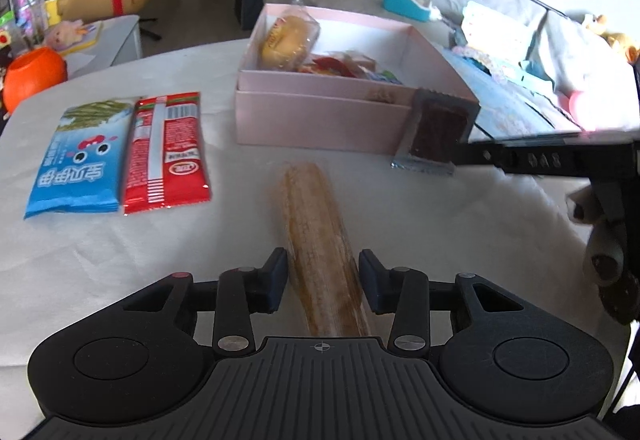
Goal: Organize snacks
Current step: 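Carry the brown square snack to the pink box and release it with the right tool, then move the right tool over the small red packet on the table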
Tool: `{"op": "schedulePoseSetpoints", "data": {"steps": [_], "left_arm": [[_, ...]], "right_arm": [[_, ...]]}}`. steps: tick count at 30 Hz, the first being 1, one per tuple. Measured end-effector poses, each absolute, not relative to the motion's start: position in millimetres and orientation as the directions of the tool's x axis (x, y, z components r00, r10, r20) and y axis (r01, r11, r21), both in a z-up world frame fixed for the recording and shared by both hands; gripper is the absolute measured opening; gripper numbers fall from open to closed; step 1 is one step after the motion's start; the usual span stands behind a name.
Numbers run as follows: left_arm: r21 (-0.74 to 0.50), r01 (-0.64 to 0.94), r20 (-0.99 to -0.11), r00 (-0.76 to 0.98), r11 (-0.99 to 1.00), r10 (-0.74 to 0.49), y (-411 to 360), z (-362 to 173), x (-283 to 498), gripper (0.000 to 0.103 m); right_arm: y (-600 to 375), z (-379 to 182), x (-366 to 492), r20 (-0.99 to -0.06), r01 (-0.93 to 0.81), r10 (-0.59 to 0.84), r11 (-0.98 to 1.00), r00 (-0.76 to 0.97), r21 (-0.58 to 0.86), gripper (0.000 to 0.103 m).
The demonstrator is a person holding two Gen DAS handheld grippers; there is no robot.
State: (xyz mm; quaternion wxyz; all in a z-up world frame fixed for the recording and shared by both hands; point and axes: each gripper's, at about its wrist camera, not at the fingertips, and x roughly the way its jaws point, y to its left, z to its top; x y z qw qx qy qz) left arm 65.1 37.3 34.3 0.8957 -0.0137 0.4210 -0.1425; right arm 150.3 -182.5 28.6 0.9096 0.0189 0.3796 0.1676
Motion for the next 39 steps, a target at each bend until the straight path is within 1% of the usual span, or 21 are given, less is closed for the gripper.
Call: {"op": "schedulePoseSetpoints", "data": {"steps": [4, 7, 9, 10, 14, 17, 21, 24, 30, 31, 33, 39], "left_arm": [[-0.143, 0.237, -0.759, 0.597, 0.961, -0.26, 37.4, 33.2, 62.8, 0.044], [-0.146, 0.235, -0.761, 0.594, 0.961, -0.261, 37.8, 32.4, 61.3, 0.044], [-0.145, 0.234, -0.76, 0.595, 0.961, -0.26, 37.6, 32.6, 60.6, 0.044], [-0.146, 0.234, -0.76, 0.596, 0.961, -0.26, 37.6, 32.6, 60.7, 0.044], [-0.147, 0.232, -0.758, 0.598, 0.962, -0.26, 35.8, 31.7, 61.2, 0.044], [-0.155, 0.229, -0.756, 0.599, 0.961, -0.265, 37.9, 31.1, 60.0, 0.043], [-0.167, 0.217, -0.752, 0.602, 0.962, -0.267, 41.6, 31.3, 58.5, 0.042], [-0.162, 0.203, -0.749, 0.612, 0.966, -0.254, 44.8, 32.0, 58.7, 0.042], [-0.159, 0.152, -0.744, 0.631, 0.975, -0.22, 55.9, 33.6, 58.8, 0.041], [-0.159, 0.145, -0.744, 0.633, 0.977, -0.215, 58.7, 33.9, 58.5, 0.041], [-0.158, 0.128, -0.743, 0.637, 0.979, -0.203, 63.3, 34.2, 57.9, 0.041], [-0.167, 0.1, -0.744, 0.64, 0.981, -0.192, 70.3, 33.1, 58.7, 0.041]], "right_arm": [[-178.2, 32.9, 159.3, -0.665, -0.293, 0.324, 0.942, 0.673, 0.163, 0.023], [-175.9, 32.7, 170.4, -0.655, -0.267, 0.29, 0.954, 0.698, 0.138, 0.023], [-176.0, 32.1, 176.8, -0.654, -0.256, 0.287, 0.956, 0.7, 0.146, 0.024], [-175.5, 32.1, 177.5, -0.656, -0.262, 0.301, 0.952, 0.692, 0.16, 0.026], [-166.4, 33.4, 175.0, -0.649, -0.294, 0.327, 0.942, 0.687, 0.163, 0.043], [-159.9, 35.5, 172.7, -0.637, -0.314, 0.341, 0.936, 0.692, 0.16, 0.047], [-153.3, 44.0, 155.5, -0.613, -0.423, 0.437, 0.888, 0.658, 0.179, 0.048], [-150.4, 45.8, 138.9, -0.617, -0.495, 0.499, 0.847, 0.609, 0.196, 0.048], [-144.8, 37.3, 123.7, -0.655, -0.513, 0.462, 0.848, 0.598, 0.13, 0.048], [-144.3, 36.2, 122.9, -0.66, -0.517, 0.457, 0.848, 0.597, 0.119, 0.05], [-144.1, 32.9, 123.6, -0.673, -0.524, 0.455, 0.844, 0.584, 0.116, 0.054], [-133.9, 19.6, 125.7, -0.704, -0.504, 0.429, 0.856, 0.566, 0.116, 0.055]]}}
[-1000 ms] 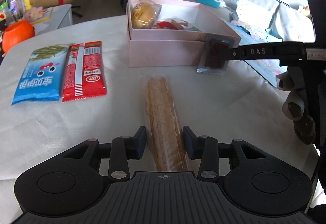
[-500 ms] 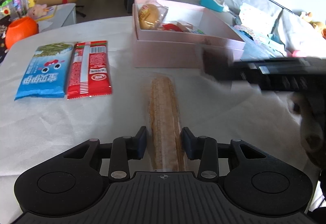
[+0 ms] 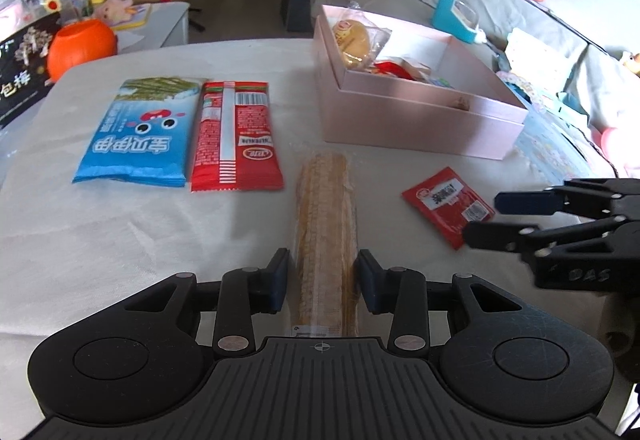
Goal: Organize snacks
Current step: 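Move the right tool over the small red packet on the table, then grasp small red packet with right tool while left tool carries bread-stick packet into pink box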
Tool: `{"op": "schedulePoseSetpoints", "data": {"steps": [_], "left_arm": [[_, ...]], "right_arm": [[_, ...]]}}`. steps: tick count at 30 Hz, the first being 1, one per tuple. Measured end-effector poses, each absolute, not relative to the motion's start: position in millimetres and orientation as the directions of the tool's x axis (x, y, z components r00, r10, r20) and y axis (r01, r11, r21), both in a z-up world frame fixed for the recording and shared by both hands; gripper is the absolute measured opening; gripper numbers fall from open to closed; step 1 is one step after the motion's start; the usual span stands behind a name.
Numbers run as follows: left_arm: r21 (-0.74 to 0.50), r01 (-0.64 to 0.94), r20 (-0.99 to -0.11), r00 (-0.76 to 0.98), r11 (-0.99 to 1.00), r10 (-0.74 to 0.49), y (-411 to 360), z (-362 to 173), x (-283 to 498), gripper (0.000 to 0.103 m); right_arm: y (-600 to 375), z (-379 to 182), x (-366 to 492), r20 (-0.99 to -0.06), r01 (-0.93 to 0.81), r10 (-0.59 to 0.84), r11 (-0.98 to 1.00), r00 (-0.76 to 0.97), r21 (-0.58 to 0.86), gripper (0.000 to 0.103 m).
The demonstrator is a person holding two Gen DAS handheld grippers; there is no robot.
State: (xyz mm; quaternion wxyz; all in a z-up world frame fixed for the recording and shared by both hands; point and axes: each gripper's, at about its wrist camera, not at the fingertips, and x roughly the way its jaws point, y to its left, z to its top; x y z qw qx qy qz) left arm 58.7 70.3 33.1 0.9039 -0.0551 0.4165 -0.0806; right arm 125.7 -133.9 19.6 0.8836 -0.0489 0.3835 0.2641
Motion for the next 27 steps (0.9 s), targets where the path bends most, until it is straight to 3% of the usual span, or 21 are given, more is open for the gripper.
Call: {"op": "schedulePoseSetpoints", "data": {"steps": [7, 12, 18, 27], "left_arm": [[-0.163, 0.104, -0.745, 0.639, 0.981, -0.192, 69.3, 31.7, 57.6, 0.041], [-0.165, 0.103, -0.744, 0.64, 0.981, -0.193, 69.0, 31.3, 58.5, 0.042], [-0.165, 0.102, -0.743, 0.641, 0.981, -0.192, 68.6, 31.2, 57.9, 0.042], [-0.163, 0.105, -0.741, 0.643, 0.981, -0.192, 68.3, 30.9, 58.0, 0.042]], "right_arm": [[-111.4, 11.1, 121.4, -0.706, -0.504, 0.343, 0.863, 0.619, -0.023, 0.058], [-128.6, 14.5, 121.4, -0.7, -0.479, 0.331, 0.878, 0.633, -0.018, 0.058], [-144.6, 22.2, 134.8, -0.671, -0.499, 0.426, 0.861, 0.607, 0.096, 0.061], [-107.3, 7.3, 159.3, -0.732, -0.498, 0.383, 0.865, 0.564, 0.069, 0.072]]}}
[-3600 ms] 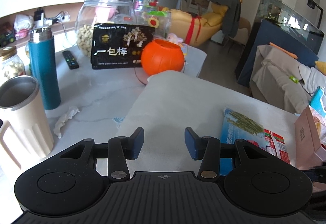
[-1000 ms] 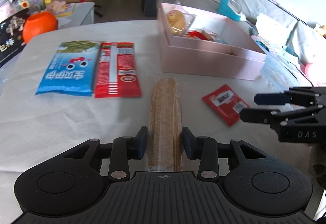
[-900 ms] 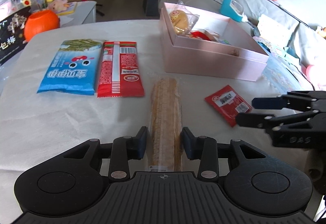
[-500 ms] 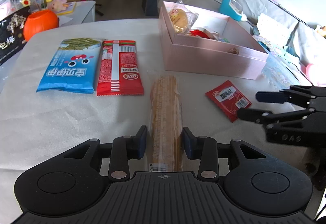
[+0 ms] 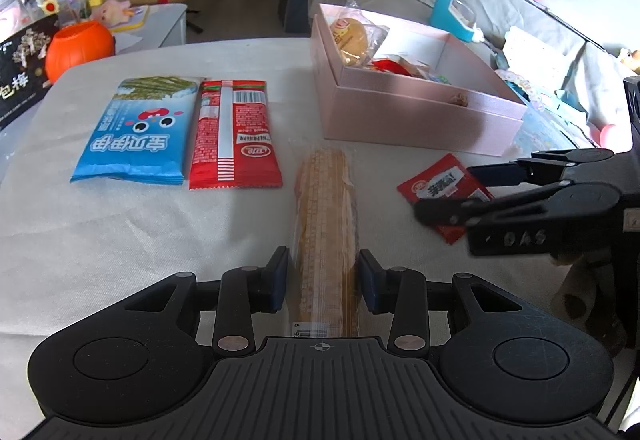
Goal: Organize snacks
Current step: 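Grasp small red packet with right tool while left tool carries bread-stick packet into pink box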
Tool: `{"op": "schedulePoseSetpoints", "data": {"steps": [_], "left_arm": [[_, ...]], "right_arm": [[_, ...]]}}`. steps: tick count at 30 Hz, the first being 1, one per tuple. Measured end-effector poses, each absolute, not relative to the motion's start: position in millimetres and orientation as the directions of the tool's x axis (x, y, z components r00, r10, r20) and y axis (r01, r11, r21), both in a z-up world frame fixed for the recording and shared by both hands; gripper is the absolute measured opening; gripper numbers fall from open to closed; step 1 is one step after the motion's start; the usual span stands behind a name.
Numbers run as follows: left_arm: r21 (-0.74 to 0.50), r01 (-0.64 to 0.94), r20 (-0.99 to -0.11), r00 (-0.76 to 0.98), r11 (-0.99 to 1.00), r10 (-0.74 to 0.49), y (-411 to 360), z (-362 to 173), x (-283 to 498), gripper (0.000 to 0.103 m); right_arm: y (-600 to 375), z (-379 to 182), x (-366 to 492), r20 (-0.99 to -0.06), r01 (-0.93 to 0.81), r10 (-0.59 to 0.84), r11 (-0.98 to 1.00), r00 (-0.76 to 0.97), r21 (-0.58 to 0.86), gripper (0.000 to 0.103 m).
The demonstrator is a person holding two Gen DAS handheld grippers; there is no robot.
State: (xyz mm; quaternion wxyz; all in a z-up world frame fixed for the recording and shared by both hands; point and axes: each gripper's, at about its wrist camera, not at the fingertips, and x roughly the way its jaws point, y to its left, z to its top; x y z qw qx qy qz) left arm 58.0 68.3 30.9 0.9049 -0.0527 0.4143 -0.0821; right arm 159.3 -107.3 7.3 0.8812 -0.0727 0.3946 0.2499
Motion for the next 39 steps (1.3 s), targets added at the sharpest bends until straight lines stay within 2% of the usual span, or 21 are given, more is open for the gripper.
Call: {"op": "schedulePoseSetpoints", "data": {"steps": [3, 6, 9, 10, 16, 20, 22, 23, 24, 25, 27, 29, 33, 39], "left_arm": [[-0.166, 0.106, -0.739, 0.645, 0.98, -0.195, 68.9, 30.8, 58.0, 0.042], [-0.167, 0.107, -0.738, 0.646, 0.98, -0.196, 69.1, 30.9, 58.0, 0.042], [-0.166, 0.109, -0.737, 0.646, 0.98, -0.196, 69.0, 31.1, 58.0, 0.042], [-0.166, 0.109, -0.737, 0.646, 0.98, -0.197, 69.3, 31.0, 58.1, 0.042], [-0.182, 0.106, -0.748, 0.63, 0.978, -0.208, 69.9, 31.8, 64.0, 0.043], [-0.202, 0.115, -0.757, 0.612, 0.973, -0.229, 70.2, 31.4, 70.7, 0.049], [-0.193, 0.118, -0.753, 0.618, 0.974, -0.224, 68.5, 30.7, 69.3, 0.049], [-0.186, 0.118, -0.75, 0.624, 0.975, -0.219, 67.6, 30.3, 67.8, 0.048], [-0.179, 0.108, -0.749, 0.629, 0.978, -0.207, 67.4, 30.5, 66.2, 0.038], [-0.179, 0.097, -0.75, 0.63, 0.979, -0.2, 68.2, 31.8, 65.1, 0.035], [-0.238, 0.1, -0.743, 0.622, 0.966, -0.247, 72.9, 36.0, 62.4, 0.034], [-0.28, 0.115, -0.712, 0.641, 0.953, -0.286, 75.7, 45.7, 59.5, 0.034], [-0.277, 0.18, -0.615, 0.722, 0.944, -0.318, 72.2, 86.1, 64.8, 0.034], [-0.304, 0.289, -0.442, 0.801, 0.908, -0.403, 59.1, 158.2, 118.9, 0.034]], "right_arm": [[-98.3, 4.6, 152.9, -0.732, -0.509, 0.361, 0.861, 0.578, 0.022, 0.074], [-101.5, 6.3, 153.4, -0.735, -0.505, 0.369, 0.862, 0.569, 0.042, 0.073], [-109.2, 10.4, 153.0, -0.74, -0.487, 0.376, 0.87, 0.558, 0.074, 0.064], [-111.5, 11.8, 151.1, -0.74, -0.487, 0.376, 0.87, 0.558, 0.075, 0.058], [-129.1, 22.5, 129.9, -0.722, -0.49, 0.364, 0.871, 0.589, 0.04, 0.056], [-144.9, 30.8, 118.0, -0.704, -0.486, 0.376, 0.872, 0.602, 0.051, 0.055], [-150.9, 35.1, 112.5, -0.692, -0.481, 0.38, 0.875, 0.613, 0.054, 0.055], [-154.0, 37.2, 109.7, -0.686, -0.477, 0.379, 0.877, 0.621, 0.053, 0.055], [-156.8, 39.2, 107.0, -0.679, -0.472, 0.376, 0.88, 0.63, 0.05, 0.055], [-159.3, 40.7, 105.0, -0.674, -0.467, 0.372, 0.883, 0.638, 0.046, 0.055], [-163.7, 43.1, 102.3, -0.666, -0.454, 0.36, 0.89, 0.654, 0.036, 0.055], [-169.3, 45.6, 100.7, -0.657, -0.442, 0.352, 0.897, 0.667, 0.031, 0.055], [-185.4, 59.3, 101.3, -0.623, -0.423, 0.364, 0.904, 0.693, 0.059, 0.055], [-198.4, 114.0, 126.7, -0.482, -0.379, 0.359, 0.924, 0.799, 0.06, 0.055]]}}
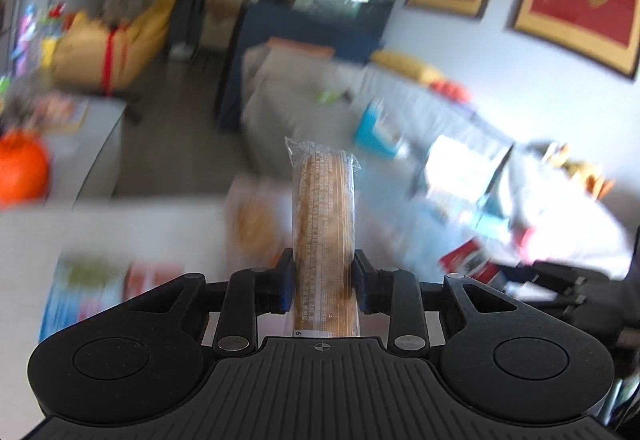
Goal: Organize snacks
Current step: 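Grasp small red packet with right tool while left tool carries bread-stick packet into pink box, then drop small red packet into pink box with right tool while left tool moves over blue seaweed packet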
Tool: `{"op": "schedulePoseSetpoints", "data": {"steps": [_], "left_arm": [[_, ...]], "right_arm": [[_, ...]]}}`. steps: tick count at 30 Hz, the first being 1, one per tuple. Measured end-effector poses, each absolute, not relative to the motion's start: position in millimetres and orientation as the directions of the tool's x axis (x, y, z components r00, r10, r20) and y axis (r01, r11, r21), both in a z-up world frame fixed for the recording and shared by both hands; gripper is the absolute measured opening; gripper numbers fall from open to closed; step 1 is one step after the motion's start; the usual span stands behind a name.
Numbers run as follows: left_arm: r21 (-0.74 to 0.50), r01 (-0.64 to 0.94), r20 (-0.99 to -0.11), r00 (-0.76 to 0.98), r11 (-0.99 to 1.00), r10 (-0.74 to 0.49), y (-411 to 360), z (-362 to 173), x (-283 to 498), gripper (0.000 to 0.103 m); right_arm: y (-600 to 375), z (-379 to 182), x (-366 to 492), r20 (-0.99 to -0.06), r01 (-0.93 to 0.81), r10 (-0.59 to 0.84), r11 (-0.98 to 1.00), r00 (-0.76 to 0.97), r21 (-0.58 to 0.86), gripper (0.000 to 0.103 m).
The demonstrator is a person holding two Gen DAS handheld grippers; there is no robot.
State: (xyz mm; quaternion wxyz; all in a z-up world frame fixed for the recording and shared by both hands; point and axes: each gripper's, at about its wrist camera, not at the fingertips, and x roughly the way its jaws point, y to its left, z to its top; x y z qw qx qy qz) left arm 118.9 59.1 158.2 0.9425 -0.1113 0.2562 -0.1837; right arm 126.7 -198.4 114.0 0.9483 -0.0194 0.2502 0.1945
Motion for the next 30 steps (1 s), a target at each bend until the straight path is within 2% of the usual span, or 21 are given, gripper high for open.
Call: {"op": "schedulePoseSetpoints", "data": {"steps": [3, 4, 5, 6, 10, 15, 18, 22, 26, 29, 30], "left_arm": [[-0.359, 0.355, -0.416, 0.767, 0.863, -0.488, 49.4, 178.2, 175.1, 0.036], [-0.392, 0.358, -0.427, 0.745, 0.847, -0.513, 49.9, 179.1, 192.9, 0.036], [-0.424, 0.349, -0.44, 0.727, 0.836, -0.527, 52.6, 177.6, 209.4, 0.037], [-0.441, 0.333, -0.445, 0.725, 0.834, -0.525, 58.2, 175.1, 216.5, 0.037], [-0.408, 0.243, -0.463, 0.776, 0.88, -0.429, 98.9, 154.1, 205.1, 0.037], [-0.252, 0.049, -0.609, 0.769, 0.967, -0.197, 148.7, 99.5, 193.7, 0.037], [-0.206, -0.048, -0.658, 0.746, 0.977, -0.102, 170.5, 68.1, 189.5, 0.037], [-0.248, -0.115, -0.639, 0.765, 0.962, -0.073, 192.3, 52.1, 181.5, 0.037], [-0.264, -0.107, -0.622, 0.779, 0.959, -0.084, 190.3, 52.7, 177.4, 0.037], [-0.244, -0.101, -0.603, 0.795, 0.964, -0.069, 191.3, 56.9, 168.3, 0.037], [-0.232, -0.104, -0.595, 0.801, 0.967, -0.057, 192.6, 57.9, 165.9, 0.037]], "right_arm": [[-193.4, 136.9, 157.7, -0.446, -0.369, 0.362, 0.927, 0.819, 0.074, 0.056], [-189.4, 142.3, 170.3, -0.431, -0.364, 0.357, 0.929, 0.829, 0.071, 0.058], [-183.3, 144.9, 184.6, -0.423, -0.353, 0.343, 0.934, 0.839, 0.056, 0.067], [-178.4, 144.1, 194.7, -0.432, -0.352, 0.334, 0.935, 0.838, 0.04, 0.07], [-167.7, 122.9, 220.0, -0.52, -0.331, 0.297, 0.943, 0.801, 0.03, 0.071], [-163.9, 82.4, 212.7, -0.573, -0.346, 0.312, 0.937, 0.757, 0.053, 0.071], [-152.3, 68.4, 204.0, -0.593, -0.397, 0.357, 0.915, 0.722, 0.068, 0.071], [-142.2, 67.9, 210.9, -0.573, -0.393, 0.364, 0.916, 0.735, 0.078, 0.071], [-151.6, 72.1, 246.5, -0.54, -0.334, 0.395, 0.918, 0.743, 0.212, 0.074], [-146.4, 59.5, 276.9, -0.672, -0.29, 0.365, 0.93, 0.644, 0.228, 0.073], [-147.8, 58.1, 278.6, -0.682, -0.267, 0.359, 0.933, 0.637, 0.242, 0.073]]}}
